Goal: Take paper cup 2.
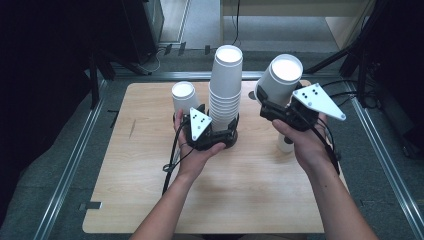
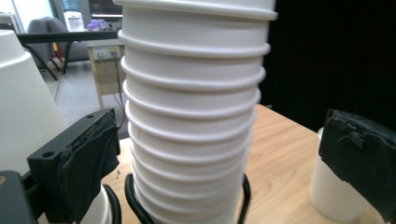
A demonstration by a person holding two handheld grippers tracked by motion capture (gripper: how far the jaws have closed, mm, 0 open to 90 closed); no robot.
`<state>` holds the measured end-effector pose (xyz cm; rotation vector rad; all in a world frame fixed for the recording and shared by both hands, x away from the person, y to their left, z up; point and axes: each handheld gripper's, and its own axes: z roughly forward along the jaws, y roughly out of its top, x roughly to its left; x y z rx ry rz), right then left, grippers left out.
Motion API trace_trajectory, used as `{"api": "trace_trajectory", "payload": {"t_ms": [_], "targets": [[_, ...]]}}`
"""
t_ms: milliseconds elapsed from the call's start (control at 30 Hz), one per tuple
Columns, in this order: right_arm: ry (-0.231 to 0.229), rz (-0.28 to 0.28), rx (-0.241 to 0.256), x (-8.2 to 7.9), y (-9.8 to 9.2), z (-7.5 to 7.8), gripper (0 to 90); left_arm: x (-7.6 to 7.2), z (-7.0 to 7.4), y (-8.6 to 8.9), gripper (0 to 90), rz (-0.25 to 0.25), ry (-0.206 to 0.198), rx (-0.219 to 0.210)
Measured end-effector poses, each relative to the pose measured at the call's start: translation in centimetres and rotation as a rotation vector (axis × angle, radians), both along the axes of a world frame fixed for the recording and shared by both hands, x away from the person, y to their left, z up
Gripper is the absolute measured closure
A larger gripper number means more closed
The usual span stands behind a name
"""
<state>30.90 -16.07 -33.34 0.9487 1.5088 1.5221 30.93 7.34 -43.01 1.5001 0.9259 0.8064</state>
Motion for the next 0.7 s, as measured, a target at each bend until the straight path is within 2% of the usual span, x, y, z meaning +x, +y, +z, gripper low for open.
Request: {"api": "trace_trajectory", "payload": {"t_ms": [200,267,533,700], "targets": [[0.005,-0.020,-0.046,-1.6,-0.3,-3.1,15.0,-2.0,-0.4,0.6,0.0,-0.032,0.009,0.000],[0.008,-0.024,-0.058,-2.2,-0.2,-4.0,15.0,-2.6,-0.5,0.7,0.0,-0.032,0.015,0.012],[-0.008,-0.037,-0.139,-4.2,0.4,-7.2,14.7,-4.9,-0.8,1.8,0.0,-0.042,0.021,0.008],[0.010,-0.048,-0.146,-4.9,0.3,-9.0,14.7,-6.1,-1.4,2.6,0.0,-0.044,0.047,0.007]]}}
